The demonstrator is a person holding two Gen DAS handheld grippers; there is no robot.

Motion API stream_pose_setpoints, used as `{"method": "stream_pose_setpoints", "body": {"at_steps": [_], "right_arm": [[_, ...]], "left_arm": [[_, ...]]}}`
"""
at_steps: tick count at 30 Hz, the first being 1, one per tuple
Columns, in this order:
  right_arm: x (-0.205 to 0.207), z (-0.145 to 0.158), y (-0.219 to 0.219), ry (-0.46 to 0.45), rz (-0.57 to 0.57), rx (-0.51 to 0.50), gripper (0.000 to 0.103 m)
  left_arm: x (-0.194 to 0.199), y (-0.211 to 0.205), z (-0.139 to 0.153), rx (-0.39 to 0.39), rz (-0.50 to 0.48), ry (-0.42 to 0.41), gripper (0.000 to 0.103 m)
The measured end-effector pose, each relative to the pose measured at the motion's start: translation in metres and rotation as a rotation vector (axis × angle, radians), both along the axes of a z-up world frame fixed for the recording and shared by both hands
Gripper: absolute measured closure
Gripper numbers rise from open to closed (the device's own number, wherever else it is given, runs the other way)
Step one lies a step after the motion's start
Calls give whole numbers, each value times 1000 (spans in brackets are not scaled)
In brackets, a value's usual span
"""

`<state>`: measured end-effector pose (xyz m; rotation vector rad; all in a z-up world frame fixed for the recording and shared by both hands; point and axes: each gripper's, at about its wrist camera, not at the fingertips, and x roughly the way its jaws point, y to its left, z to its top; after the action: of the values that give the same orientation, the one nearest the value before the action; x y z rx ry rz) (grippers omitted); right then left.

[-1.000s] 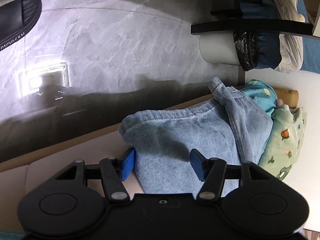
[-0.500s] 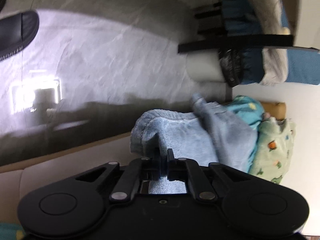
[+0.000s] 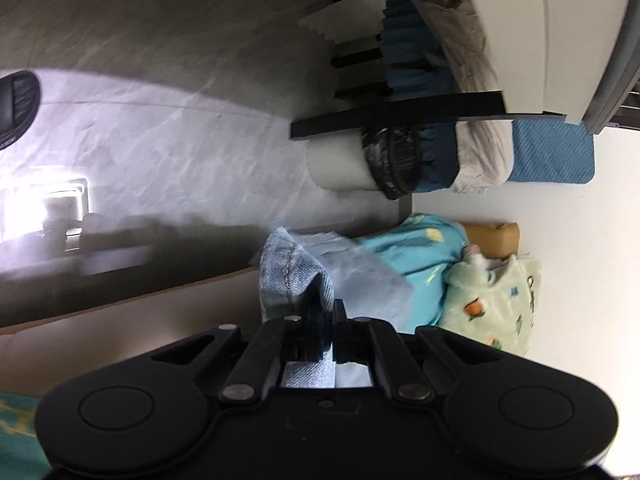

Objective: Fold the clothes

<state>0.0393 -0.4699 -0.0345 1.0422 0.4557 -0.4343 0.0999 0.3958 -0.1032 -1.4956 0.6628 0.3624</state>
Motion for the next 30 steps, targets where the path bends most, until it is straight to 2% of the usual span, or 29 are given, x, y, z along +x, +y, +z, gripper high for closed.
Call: {"method": "stream_pose_setpoints", "body": {"at_steps": [4,7,10,17,23,27,30], "right_arm": [[58,16,-6,15,-6,-11,88],[113,22,-10,39,3,-53,88],[168,17,-11,70,20,-92,88],[284,-38,-3,185,75,-205,88],[325,-84,2,240,117,-282,88],[332,-99,5,235,135,-324,88],[330,-97,7,224,145,-345,87]], "left_arm": [[59,-5,23,47,-26,-7,101],[111,-10,23,79,-38,12,101],[159,-12,10,101,-46,48,100],[256,-9,-41,156,-108,173,100],[285,-11,-92,153,-182,251,100],[281,-12,-96,168,-244,204,98],[265,-9,-86,169,-255,144,88]]}}
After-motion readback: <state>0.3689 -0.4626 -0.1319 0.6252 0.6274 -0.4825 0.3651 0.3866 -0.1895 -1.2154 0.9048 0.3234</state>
